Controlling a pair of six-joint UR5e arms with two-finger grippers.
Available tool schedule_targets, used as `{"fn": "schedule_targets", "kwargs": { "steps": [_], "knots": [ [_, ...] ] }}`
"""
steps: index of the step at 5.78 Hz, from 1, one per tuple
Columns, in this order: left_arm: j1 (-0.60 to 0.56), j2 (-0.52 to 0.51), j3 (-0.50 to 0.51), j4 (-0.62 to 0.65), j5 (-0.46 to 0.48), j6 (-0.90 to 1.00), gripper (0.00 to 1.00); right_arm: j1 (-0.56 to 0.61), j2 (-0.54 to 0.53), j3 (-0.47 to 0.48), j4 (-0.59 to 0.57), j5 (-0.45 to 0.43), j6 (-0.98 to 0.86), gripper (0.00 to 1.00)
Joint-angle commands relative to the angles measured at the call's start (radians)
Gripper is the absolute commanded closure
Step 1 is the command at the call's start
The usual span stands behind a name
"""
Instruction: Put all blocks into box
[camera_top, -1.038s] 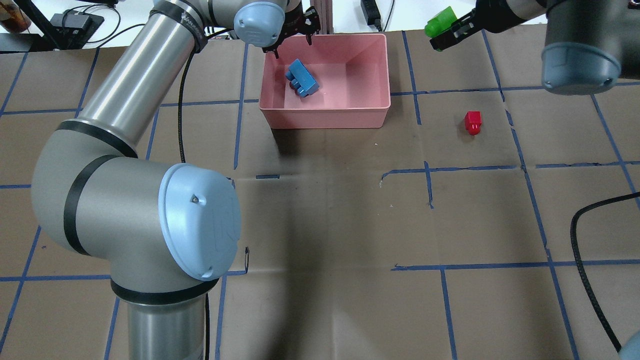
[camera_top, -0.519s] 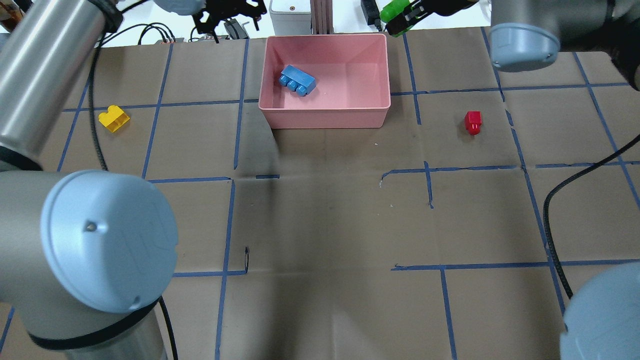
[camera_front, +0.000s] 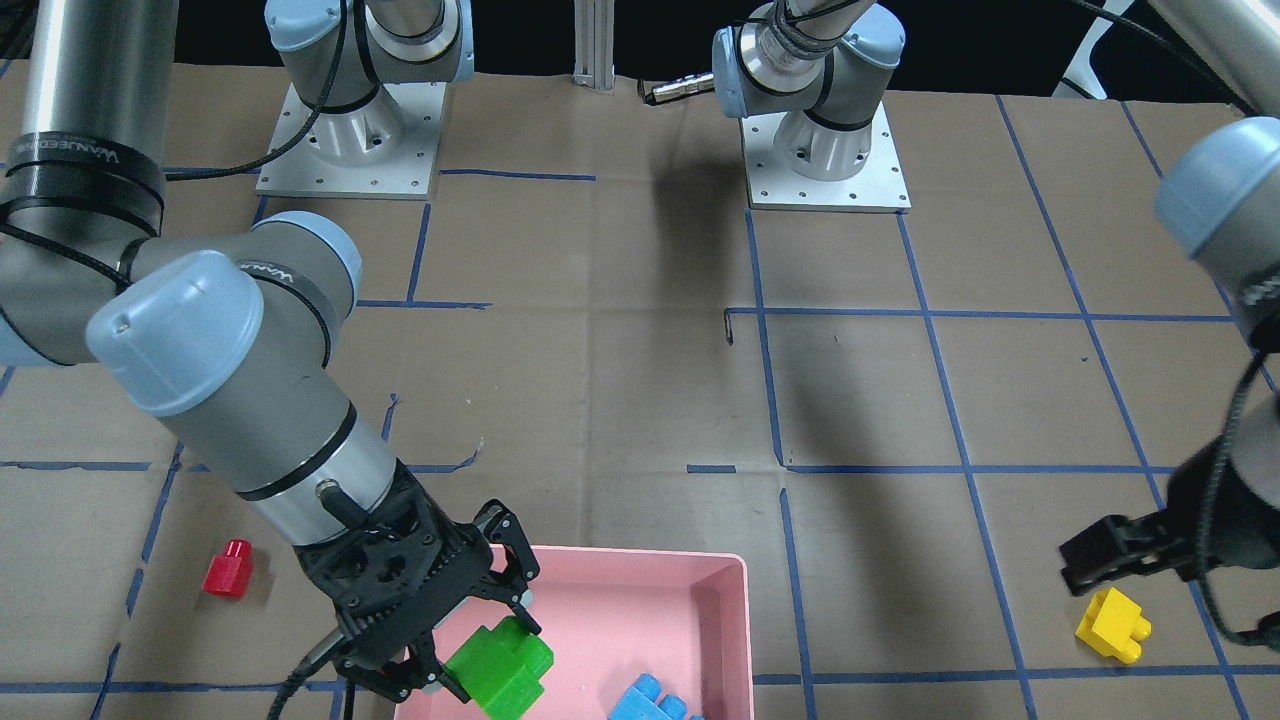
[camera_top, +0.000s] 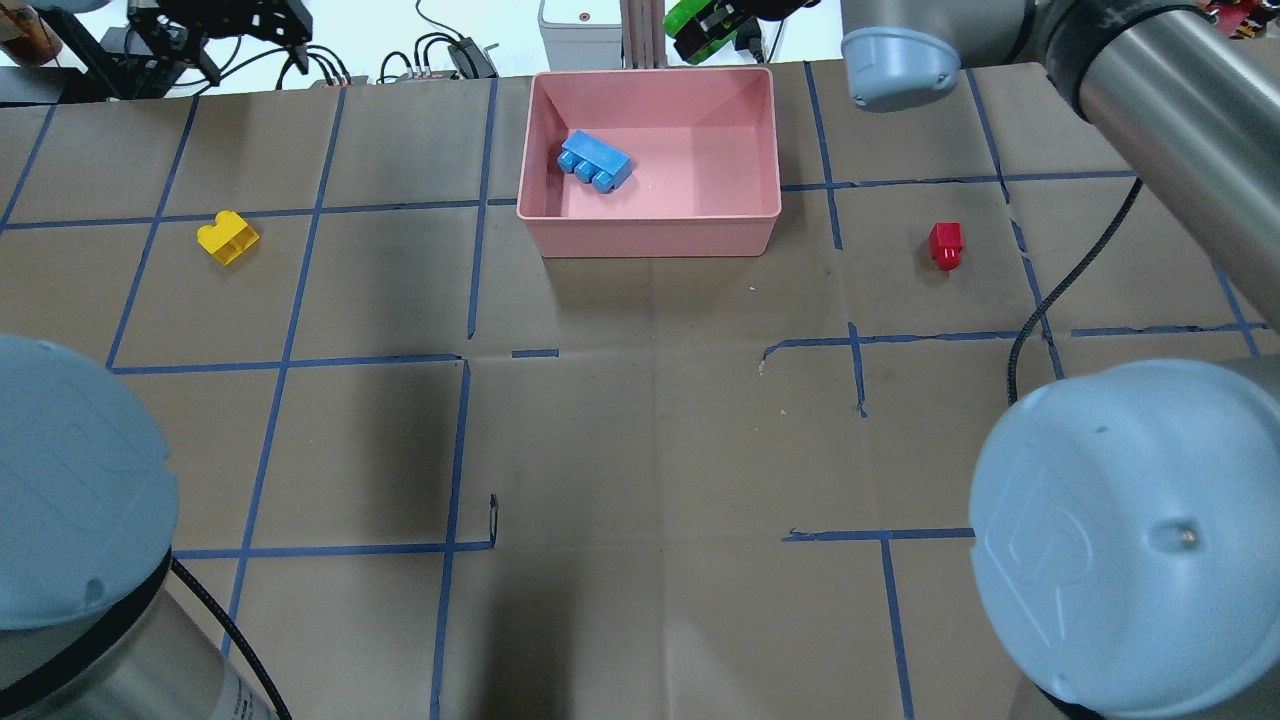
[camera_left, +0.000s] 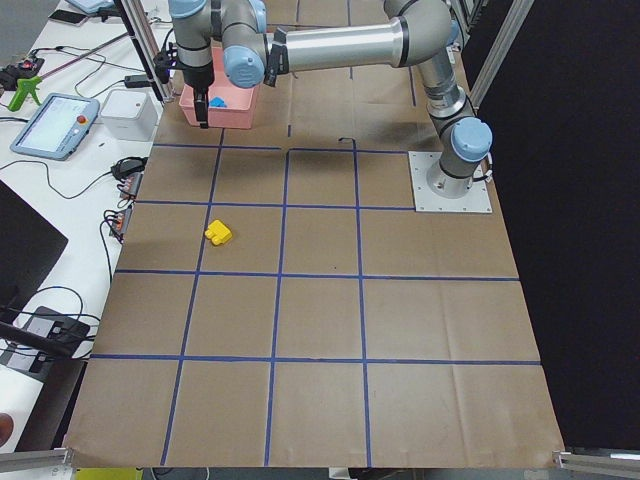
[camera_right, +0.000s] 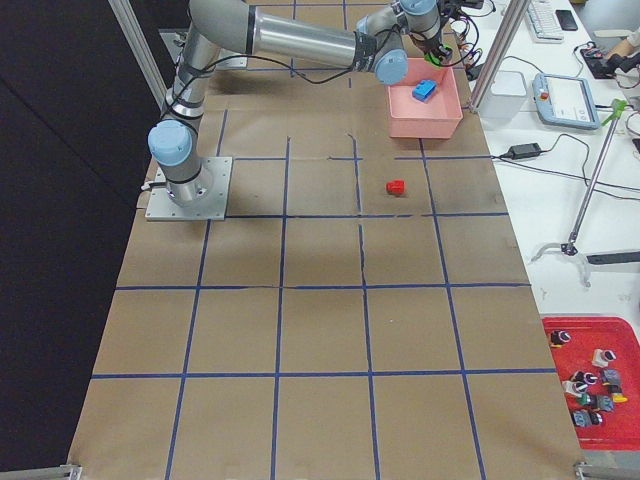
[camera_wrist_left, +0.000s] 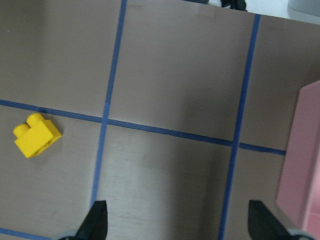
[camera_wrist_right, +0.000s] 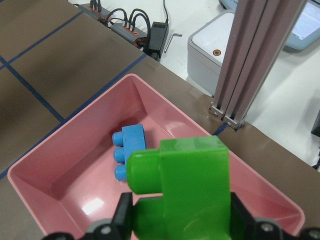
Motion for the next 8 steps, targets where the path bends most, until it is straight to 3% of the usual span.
{"fn": "schedule_targets", "kwargs": {
  "steps": [1,2,3,4,5,6,7,8],
  "knots": [
    [0.162,-0.018,-0.001,0.0,-0.016,0.373,0.01,0.016,0.032,-0.022,-0.015,0.002,-0.008,0.16],
    [0.196,-0.027,-0.002,0.0,-0.016,0.574,0.01,0.016,0.036,-0.019,-0.026,0.003,-0.009,0.0],
    [0.196,-0.029,-0.004,0.0,-0.017,0.766,0.01,0.016,0.033,-0.016,-0.015,0.008,-0.008,0.0],
    [0.197,-0.053,-0.005,0.001,-0.081,0.943,0.01,0.015,0.009,0.007,-0.005,0.008,0.003,0.0],
    [0.199,-0.094,-0.007,0.013,-0.103,1.099,0.01,-0.003,-0.035,0.01,0.084,-0.044,0.004,0.0],
    [0.199,-0.133,-0.008,0.018,-0.099,1.113,0.01,-0.049,-0.092,0.013,0.324,-0.175,0.009,0.0],
    [0.214,-0.185,-0.01,0.02,-0.1,1.098,0.01,-0.107,-0.15,0.039,0.504,-0.214,0.03,0.0],
    [0.219,-0.249,-0.01,0.064,-0.099,1.104,0.01,-0.166,-0.205,0.091,0.544,-0.283,0.149,0.0]
  ]
}}
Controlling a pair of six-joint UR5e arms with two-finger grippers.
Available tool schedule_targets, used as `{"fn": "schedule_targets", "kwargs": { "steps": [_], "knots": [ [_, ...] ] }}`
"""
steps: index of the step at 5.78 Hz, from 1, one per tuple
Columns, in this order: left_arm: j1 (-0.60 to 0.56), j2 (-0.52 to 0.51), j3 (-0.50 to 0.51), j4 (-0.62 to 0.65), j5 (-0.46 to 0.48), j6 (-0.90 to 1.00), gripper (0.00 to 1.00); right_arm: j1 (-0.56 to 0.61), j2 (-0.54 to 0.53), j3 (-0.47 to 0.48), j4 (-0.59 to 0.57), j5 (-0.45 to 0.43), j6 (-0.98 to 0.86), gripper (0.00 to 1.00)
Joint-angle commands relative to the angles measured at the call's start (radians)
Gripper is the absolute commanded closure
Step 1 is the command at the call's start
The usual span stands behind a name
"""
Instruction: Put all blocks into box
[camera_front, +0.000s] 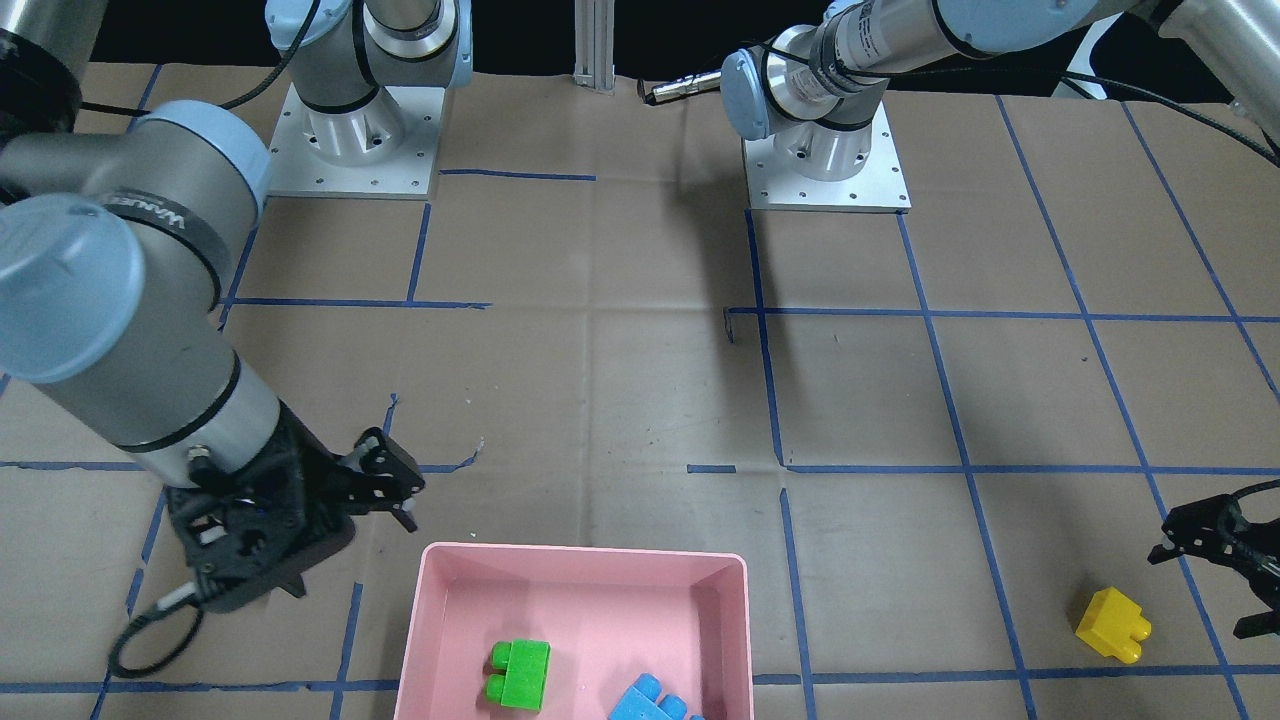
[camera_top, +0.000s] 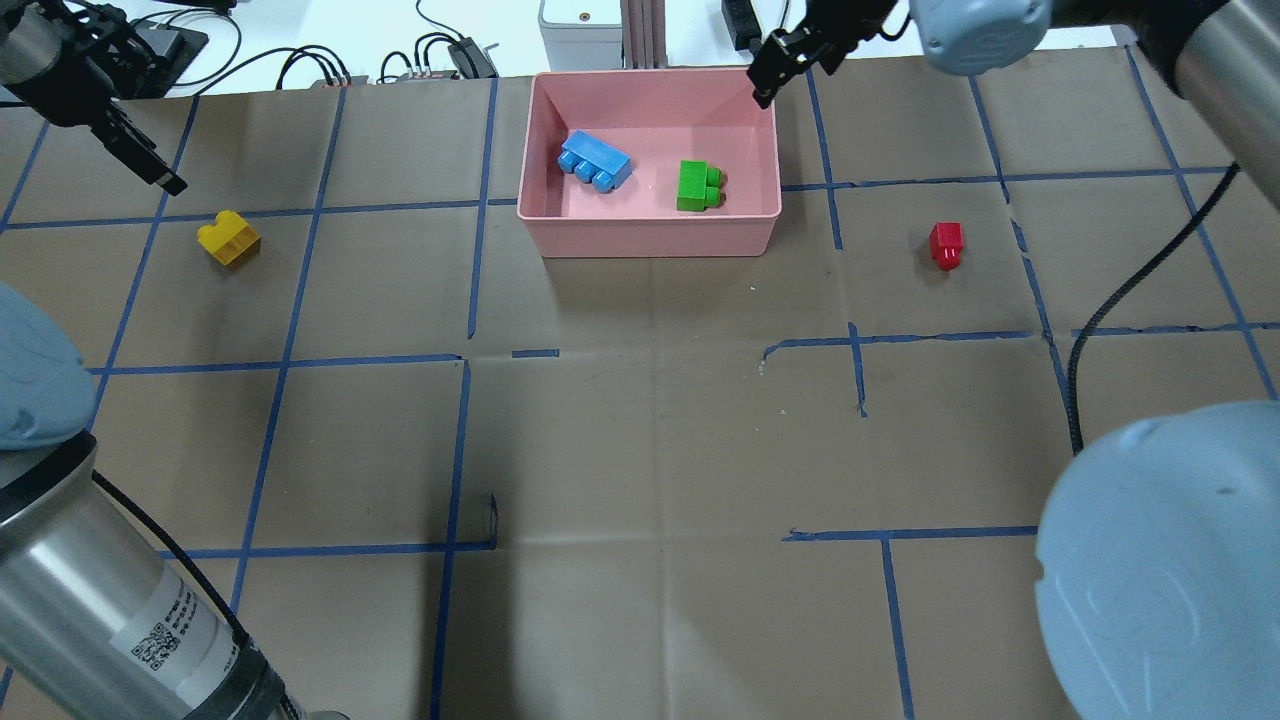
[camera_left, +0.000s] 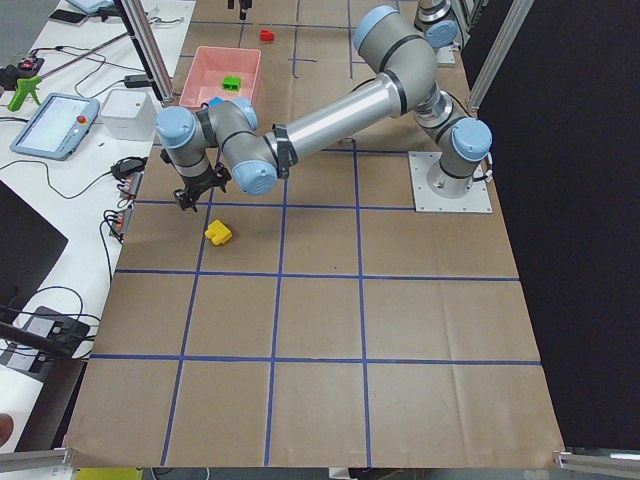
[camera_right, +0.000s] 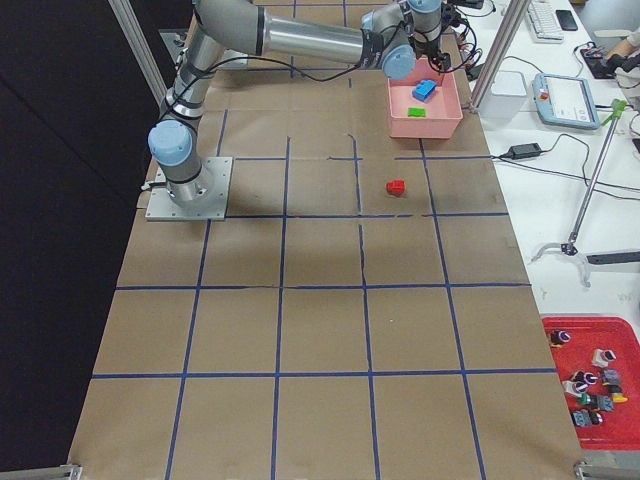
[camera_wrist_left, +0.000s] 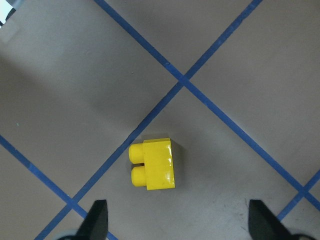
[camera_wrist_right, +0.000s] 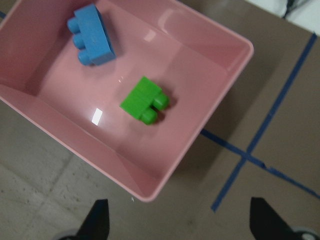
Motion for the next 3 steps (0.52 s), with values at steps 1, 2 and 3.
{"fn": "schedule_targets", "kwargs": {
  "steps": [1,2,3],
  "knots": [
    [0.008,-0.104,-0.005,0.089,-0.001,0.003,0.01,-0.122,-0.07,0.097,0.03,-0.064,0.135,0.01],
    [0.019,-0.115,-0.031,0.094,0.0,-0.002,0.01,-0.163,-0.063,0.181,-0.131,-0.066,0.161,0.01],
    [0.026,-0.119,-0.059,0.137,-0.001,-0.005,0.02,-0.204,-0.061,0.312,-0.312,-0.064,0.17,0.01]
  ]
}}
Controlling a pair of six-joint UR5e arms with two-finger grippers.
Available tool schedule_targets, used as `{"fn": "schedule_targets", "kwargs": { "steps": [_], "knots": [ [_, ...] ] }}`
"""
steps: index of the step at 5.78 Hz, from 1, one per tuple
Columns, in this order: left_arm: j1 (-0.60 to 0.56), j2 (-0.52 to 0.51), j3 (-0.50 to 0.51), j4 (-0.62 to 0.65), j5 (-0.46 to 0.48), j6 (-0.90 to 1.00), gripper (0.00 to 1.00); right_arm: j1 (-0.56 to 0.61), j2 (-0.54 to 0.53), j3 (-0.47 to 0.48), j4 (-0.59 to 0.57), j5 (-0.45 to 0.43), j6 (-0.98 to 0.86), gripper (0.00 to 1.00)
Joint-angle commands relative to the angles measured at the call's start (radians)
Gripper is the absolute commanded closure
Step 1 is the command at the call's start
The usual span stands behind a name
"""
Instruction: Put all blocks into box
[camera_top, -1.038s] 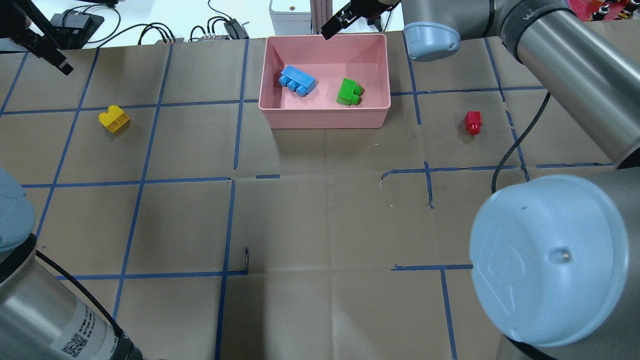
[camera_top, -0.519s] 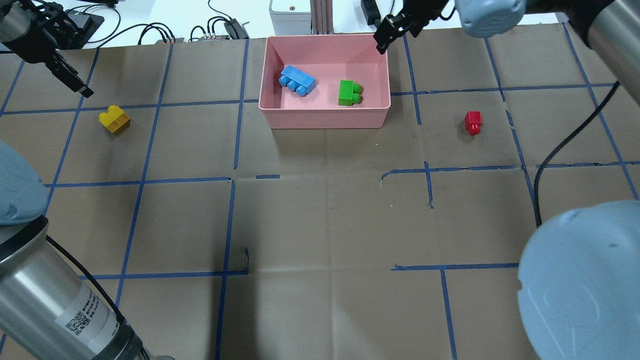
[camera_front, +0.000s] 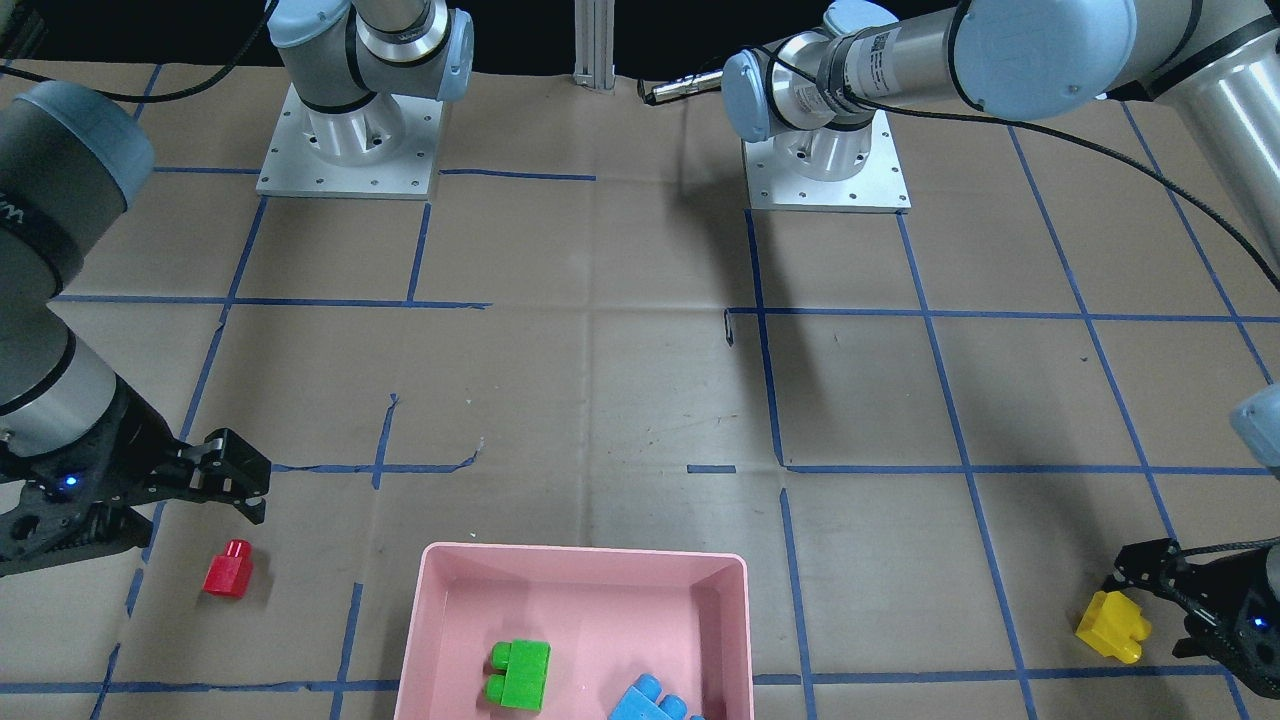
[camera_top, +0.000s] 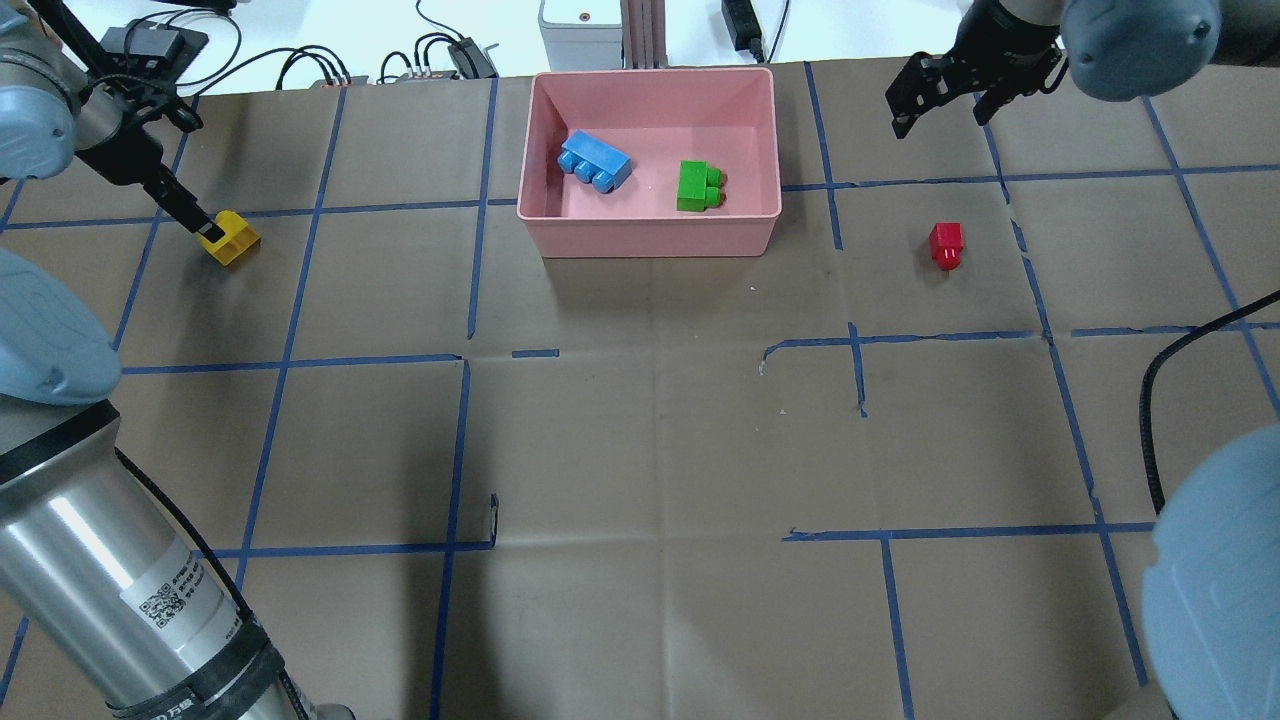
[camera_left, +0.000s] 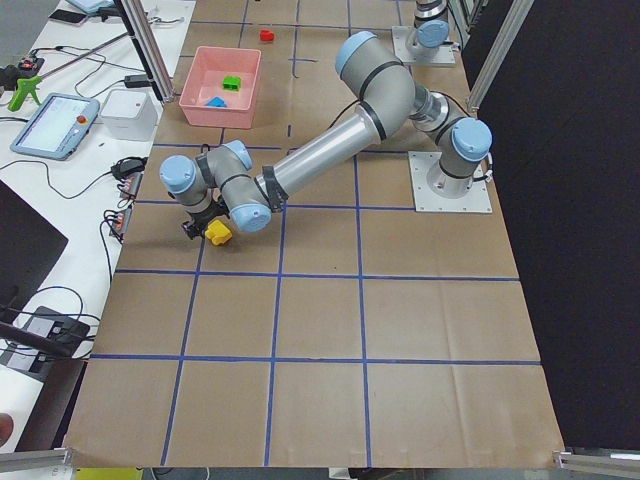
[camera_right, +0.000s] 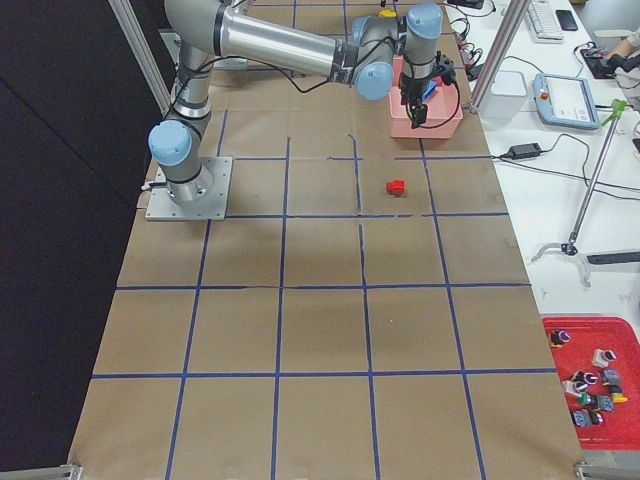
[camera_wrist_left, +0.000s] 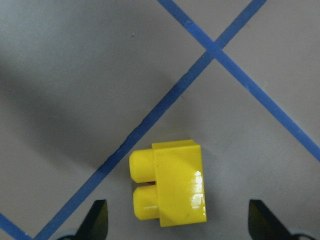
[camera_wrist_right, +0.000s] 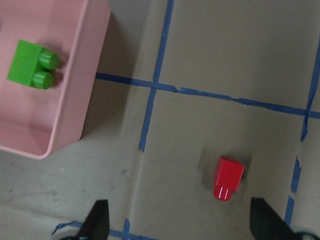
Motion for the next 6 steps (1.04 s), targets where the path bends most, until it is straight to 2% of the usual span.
{"fn": "schedule_targets", "kwargs": {
  "steps": [1,2,3,4,5,6],
  "knots": [
    [0.008,-0.01,-0.055,0.087,-0.002,-0.006,0.03,-0.062,0.009,0.208,-0.236,-0.002,0.072,0.01],
    [0.006,-0.01,-0.067,0.115,-0.002,-0.008,0.06,-0.076,0.031,0.268,-0.301,-0.002,0.172,0.01],
    [0.002,-0.009,-0.063,0.121,-0.002,-0.014,0.11,-0.076,0.106,0.293,-0.384,-0.002,0.17,0.01],
    [0.002,-0.01,-0.057,0.121,-0.002,-0.015,0.13,-0.076,0.142,0.298,-0.447,-0.027,0.166,0.01],
    [-0.001,-0.012,-0.058,0.138,-0.021,-0.021,0.15,-0.076,0.148,0.298,-0.453,-0.036,0.173,0.02],
    [-0.003,-0.013,-0.06,0.14,-0.022,-0.023,0.23,-0.076,0.159,0.297,-0.49,-0.037,0.178,0.03]
  ]
}}
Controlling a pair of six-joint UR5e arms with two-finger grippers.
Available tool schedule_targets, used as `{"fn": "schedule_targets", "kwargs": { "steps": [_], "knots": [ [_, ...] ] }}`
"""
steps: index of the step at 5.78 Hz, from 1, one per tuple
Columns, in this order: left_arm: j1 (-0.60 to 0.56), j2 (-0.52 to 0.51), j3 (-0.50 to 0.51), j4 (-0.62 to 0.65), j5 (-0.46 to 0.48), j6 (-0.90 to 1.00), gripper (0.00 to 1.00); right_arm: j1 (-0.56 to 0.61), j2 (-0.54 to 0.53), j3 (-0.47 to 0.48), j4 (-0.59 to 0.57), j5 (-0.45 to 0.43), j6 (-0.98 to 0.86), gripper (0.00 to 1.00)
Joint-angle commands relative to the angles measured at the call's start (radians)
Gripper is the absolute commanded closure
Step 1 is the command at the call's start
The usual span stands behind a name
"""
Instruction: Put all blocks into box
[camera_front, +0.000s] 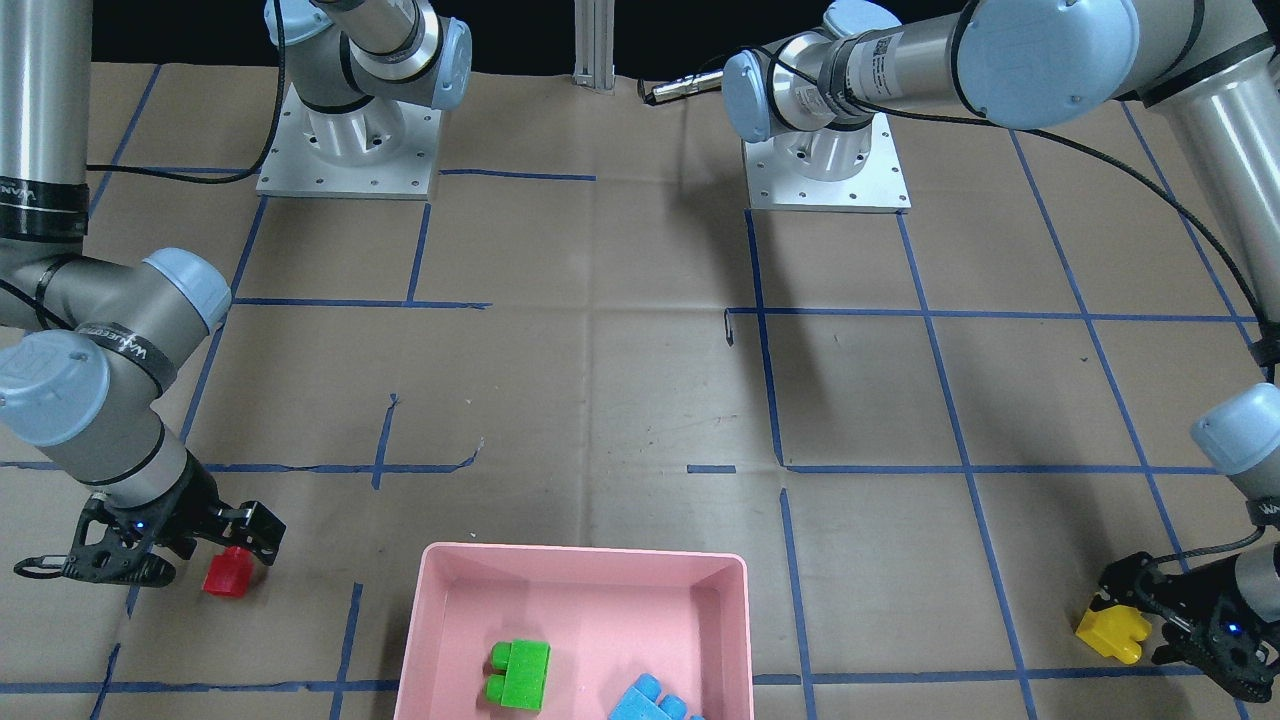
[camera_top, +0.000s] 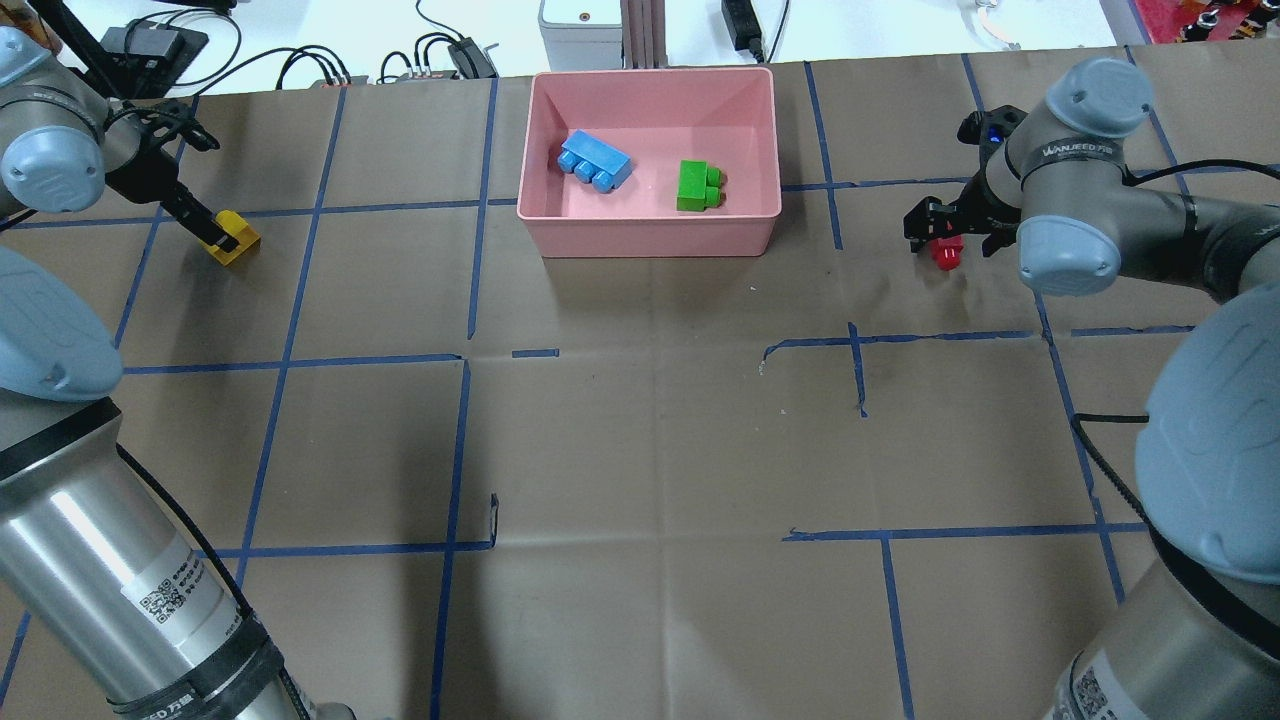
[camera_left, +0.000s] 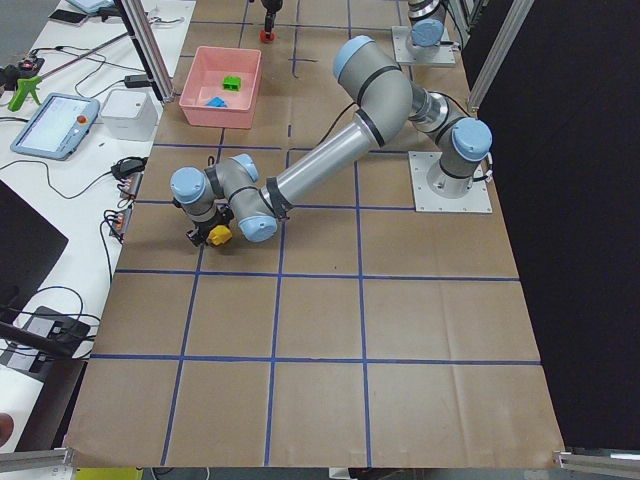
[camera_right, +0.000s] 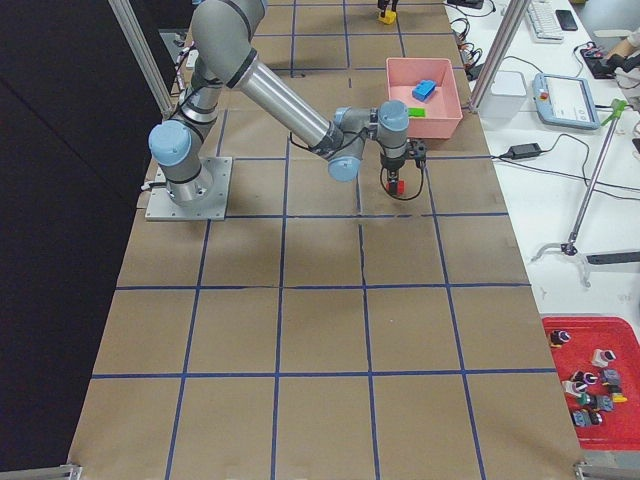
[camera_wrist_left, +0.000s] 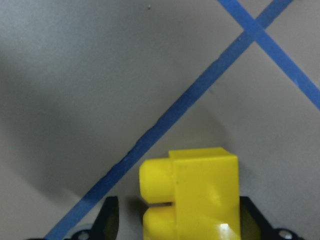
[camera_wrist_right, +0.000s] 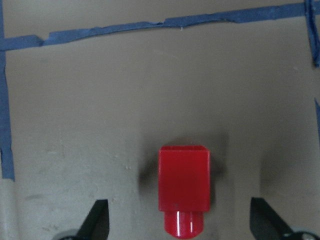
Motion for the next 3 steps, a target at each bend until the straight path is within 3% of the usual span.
{"fn": "schedule_targets", "kwargs": {
  "steps": [1,3],
  "knots": [
    [-0.003,-0.002,-0.001,0.005,-0.005,-0.004,0.32,0.0,0.011,-0.001,-0.053,-0.006,0.005,0.08],
    [-0.002,-0.002,0.002,0.005,-0.004,-0.004,0.54,0.0,0.029,0.0,-0.053,-0.008,0.003,0.2]
  ]
}}
